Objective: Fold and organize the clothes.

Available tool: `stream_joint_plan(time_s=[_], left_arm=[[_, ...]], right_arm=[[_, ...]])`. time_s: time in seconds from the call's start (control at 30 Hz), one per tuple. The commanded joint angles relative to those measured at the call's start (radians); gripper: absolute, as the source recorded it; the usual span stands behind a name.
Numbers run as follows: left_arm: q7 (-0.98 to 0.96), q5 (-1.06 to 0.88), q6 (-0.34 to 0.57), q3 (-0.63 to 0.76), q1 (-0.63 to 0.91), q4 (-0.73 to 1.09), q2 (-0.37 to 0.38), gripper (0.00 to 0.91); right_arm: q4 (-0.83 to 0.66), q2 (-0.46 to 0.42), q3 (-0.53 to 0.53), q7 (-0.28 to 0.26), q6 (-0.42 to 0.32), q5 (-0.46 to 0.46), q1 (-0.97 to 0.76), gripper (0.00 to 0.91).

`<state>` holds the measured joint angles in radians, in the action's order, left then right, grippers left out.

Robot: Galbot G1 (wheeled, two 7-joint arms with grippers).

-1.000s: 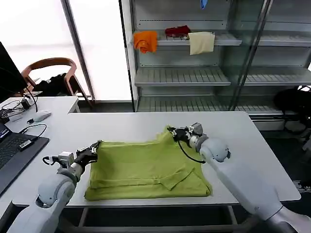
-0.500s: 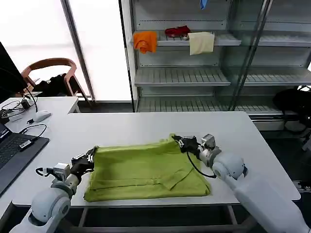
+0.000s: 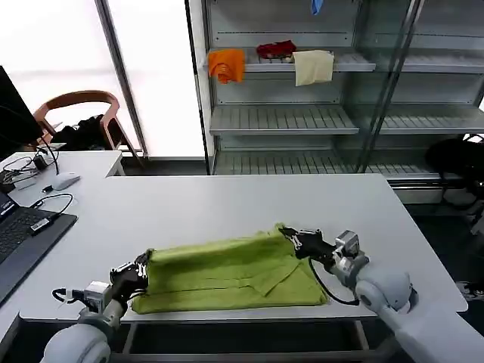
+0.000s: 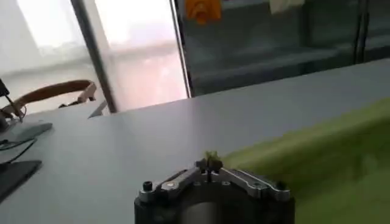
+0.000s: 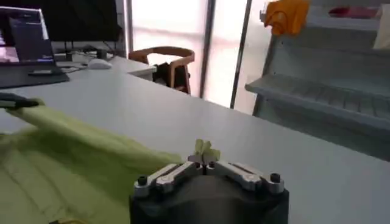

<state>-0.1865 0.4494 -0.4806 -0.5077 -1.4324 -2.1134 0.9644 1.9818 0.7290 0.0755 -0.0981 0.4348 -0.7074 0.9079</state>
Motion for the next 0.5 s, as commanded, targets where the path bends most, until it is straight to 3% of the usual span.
stream_joint_plan(time_s=[0.03,0.3,0.4,0.5], left_arm=[[-0.012,-0.067,-0.013,-0.005,-0.082,-0.054,0.007,0.0],[-0.008,-0.089,-0.019,-0.009,-0.091,-0.05,0.009,0.01],[-0.01,-0.11,-0.021,-0.004,-0.092,-0.042,0.015,0.141],[-0.011,-0.126,-0.024,0.005,-0.092,-0.032,0.019,0.141]], right_arm=[[0.079,-0.041,0.075,0.001,0.0,-0.007,0.135,0.0],[0.082,-0.046,0.079,0.001,0.0,-0.006,0.152,0.0],[0.08,-0.044,0.078,0.001,-0.001,-0.004,0.161,0.0],[0.076,-0.039,0.077,0.005,-0.003,-0.001,0.173,0.0]])
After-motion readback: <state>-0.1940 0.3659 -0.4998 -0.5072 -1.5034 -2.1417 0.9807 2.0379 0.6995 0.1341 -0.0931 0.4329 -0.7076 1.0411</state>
